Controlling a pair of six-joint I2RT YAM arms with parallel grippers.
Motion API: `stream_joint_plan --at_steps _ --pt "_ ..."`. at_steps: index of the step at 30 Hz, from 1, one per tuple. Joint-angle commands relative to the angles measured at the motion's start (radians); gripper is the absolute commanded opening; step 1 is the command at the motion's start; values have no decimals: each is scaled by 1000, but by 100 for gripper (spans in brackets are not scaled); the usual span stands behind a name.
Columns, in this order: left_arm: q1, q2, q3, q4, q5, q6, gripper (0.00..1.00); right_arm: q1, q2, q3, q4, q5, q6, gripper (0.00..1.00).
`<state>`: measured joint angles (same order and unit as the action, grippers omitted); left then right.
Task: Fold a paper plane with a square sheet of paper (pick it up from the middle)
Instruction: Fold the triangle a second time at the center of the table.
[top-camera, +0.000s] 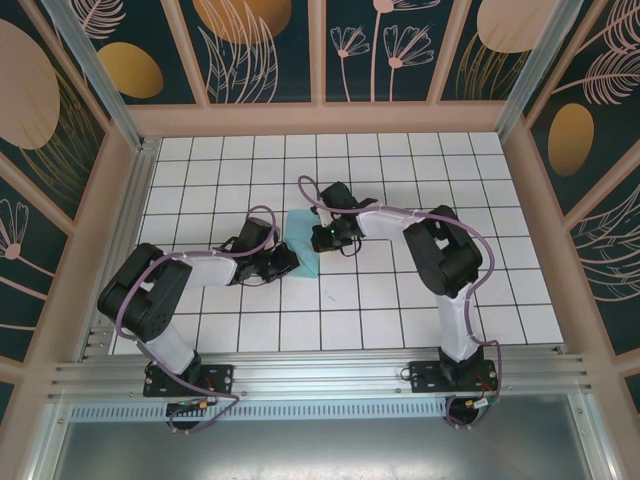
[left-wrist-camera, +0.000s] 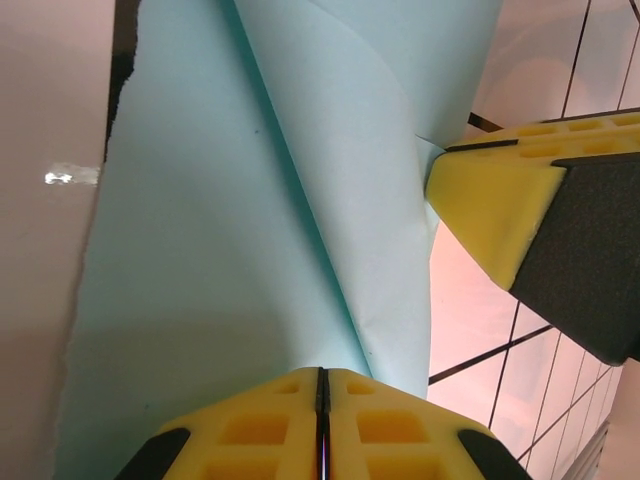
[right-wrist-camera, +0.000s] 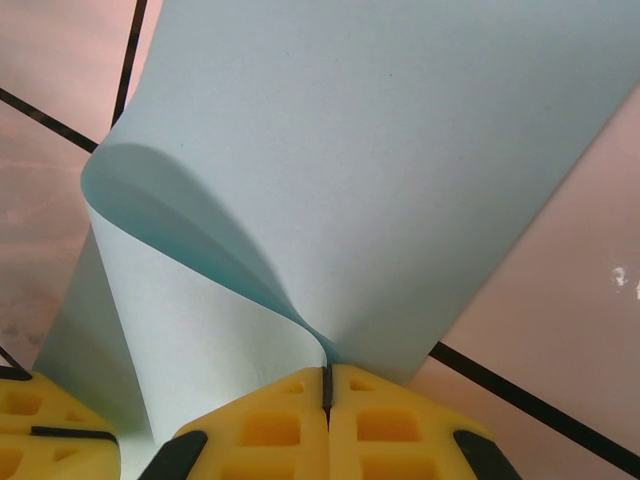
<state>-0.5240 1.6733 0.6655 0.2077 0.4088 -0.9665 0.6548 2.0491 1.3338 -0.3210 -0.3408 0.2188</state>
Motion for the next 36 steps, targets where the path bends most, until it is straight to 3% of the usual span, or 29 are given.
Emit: stream_joint_plan --at_steps 1,12,36 --pt "-4 29 -7 -32 -17 -13 11 3 -21 -20 -29 24 8 4" --pt "-5 35 -6 -90 -47 -2 11 8 -57 -28 -3 -18 27 4" --pt "-7 47 2 -82 -26 8 11 3 -24 -34 -4 47 45 4"
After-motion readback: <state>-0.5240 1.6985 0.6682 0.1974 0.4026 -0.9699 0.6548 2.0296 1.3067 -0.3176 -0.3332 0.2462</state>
